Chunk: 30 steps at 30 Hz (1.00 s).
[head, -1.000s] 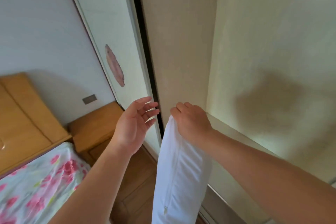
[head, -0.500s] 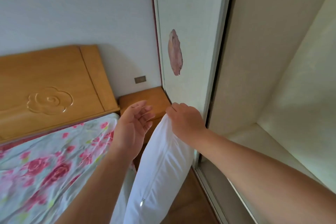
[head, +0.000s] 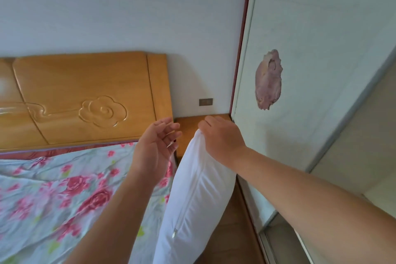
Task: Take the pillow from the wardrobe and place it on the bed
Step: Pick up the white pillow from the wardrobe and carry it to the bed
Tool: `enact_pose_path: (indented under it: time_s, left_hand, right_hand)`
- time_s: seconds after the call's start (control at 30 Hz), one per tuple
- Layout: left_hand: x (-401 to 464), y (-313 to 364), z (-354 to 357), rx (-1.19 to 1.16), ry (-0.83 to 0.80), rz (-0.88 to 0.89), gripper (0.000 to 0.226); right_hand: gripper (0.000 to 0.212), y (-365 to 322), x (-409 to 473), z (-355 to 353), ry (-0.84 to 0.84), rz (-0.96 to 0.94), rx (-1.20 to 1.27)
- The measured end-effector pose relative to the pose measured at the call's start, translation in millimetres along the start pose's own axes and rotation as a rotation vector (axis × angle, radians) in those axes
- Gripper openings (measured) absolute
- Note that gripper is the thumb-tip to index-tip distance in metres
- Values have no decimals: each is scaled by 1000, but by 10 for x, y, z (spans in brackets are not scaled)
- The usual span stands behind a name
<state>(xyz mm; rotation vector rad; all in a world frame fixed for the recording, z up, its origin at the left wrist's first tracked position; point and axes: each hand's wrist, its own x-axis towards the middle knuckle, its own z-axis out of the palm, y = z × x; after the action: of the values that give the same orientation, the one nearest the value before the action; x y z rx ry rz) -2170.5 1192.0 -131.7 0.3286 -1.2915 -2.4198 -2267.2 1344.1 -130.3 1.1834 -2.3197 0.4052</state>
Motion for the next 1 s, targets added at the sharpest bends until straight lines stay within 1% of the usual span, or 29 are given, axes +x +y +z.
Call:
enact_pose_path:
  time_s: [0.13, 0.27, 0.43, 0.5, 0.73, 0.83, 1.0]
  left_hand:
    - [125, 245, -339, 25, 76, 63, 25]
    - [208, 388, -583, 66, 137, 127, 26]
    - [310, 392, -780, 60, 238, 131, 26]
    - [379, 421, -841, 60, 281, 136, 26]
    - [820, 533, -961, 33, 422, 240, 26]
    - [1086, 540, -972, 26, 490, 294, 25]
    - [1536, 559, -882, -15, 614, 336, 25]
  right_hand:
    - [21, -136, 366, 202, 0, -68, -4]
    - [18, -157, 565, 470, -16, -90, 14]
    - [20, -122, 906, 762, -2, -87, 87]
    - [20, -125, 1074, 870, 14, -114, 117]
    - [20, -222, 1595, 1424, 75, -341, 302]
    - [17, -177, 1873, 1710, 45, -435, 375]
    - [11, 65, 2383, 2014, -15, -536, 502]
